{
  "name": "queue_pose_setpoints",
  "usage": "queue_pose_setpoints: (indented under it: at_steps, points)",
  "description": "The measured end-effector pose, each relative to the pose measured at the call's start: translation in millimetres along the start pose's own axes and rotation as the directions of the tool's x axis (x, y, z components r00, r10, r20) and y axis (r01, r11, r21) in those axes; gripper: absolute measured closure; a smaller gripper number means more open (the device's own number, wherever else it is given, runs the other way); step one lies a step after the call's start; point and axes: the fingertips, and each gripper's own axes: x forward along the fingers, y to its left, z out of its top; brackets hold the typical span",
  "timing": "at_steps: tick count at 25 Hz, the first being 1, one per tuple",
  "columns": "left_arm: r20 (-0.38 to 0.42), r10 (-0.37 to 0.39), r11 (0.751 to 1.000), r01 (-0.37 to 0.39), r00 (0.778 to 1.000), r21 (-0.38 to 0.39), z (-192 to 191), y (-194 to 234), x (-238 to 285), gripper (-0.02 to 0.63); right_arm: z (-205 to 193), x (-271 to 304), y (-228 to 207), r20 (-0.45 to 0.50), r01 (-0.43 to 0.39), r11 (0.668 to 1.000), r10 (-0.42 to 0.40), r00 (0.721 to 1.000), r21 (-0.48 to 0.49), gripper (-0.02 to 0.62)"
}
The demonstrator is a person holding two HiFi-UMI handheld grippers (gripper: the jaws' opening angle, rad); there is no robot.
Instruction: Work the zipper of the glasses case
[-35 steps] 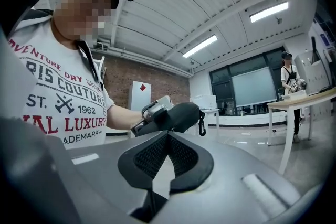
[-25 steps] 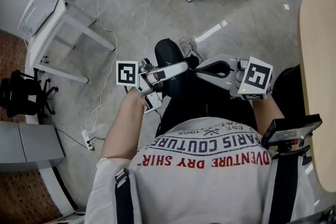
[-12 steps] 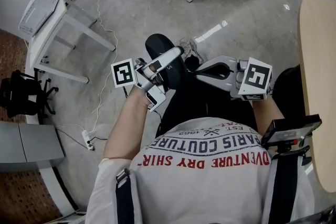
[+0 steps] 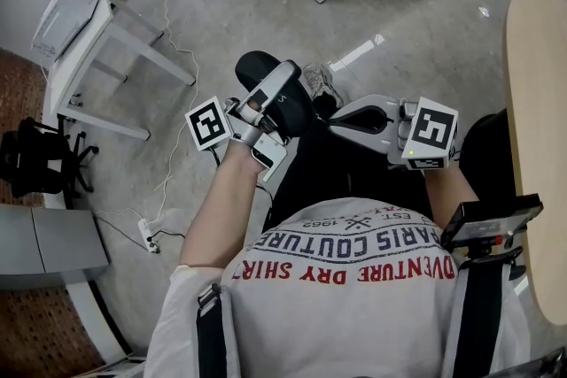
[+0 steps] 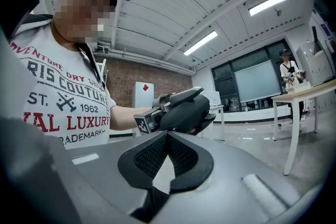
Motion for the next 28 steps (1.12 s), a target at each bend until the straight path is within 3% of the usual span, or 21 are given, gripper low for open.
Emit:
queue_pose_setpoints:
  at_steps: [15, 17, 19, 21, 24, 28]
  points:
    - [0.178, -0.011, 1.000, 0.013, 0.984, -0.011, 23, 0, -2, 0.360, 2, 10, 7, -0.002, -0.027, 1.000, 0.027, 1.000, 0.011, 0.600]
    - [0.225, -0.013, 1.000, 0.017, 0.974, -0.019, 28, 2, -5, 0.360, -4, 11, 15, -0.029, -0.070, 0.997, 0.069, 0.997, -0.013, 0.600]
    - [0.308, -0.024, 0.999, 0.038, 0.951, -0.040, 38, 6, -12, 0.360, -23, 15, 31, -0.111, -0.119, 0.989, 0.110, 0.988, -0.083, 0.600]
    - [0.351, -0.042, 0.997, 0.061, 0.936, -0.043, 44, 8, -18, 0.360, -39, 18, 41, -0.157, -0.127, 0.982, 0.105, 0.982, -0.137, 0.600]
    - [0.347, -0.060, 0.998, 0.066, 0.936, -0.007, 48, -3, -19, 0.360, -35, 22, 43, -0.122, -0.134, 0.985, 0.121, 0.985, -0.106, 0.600]
    - [0.337, -0.088, 0.996, 0.087, 0.938, 0.016, 54, -18, -19, 0.360, -26, 29, 42, -0.145, -0.151, 0.981, 0.133, 0.980, -0.123, 0.600]
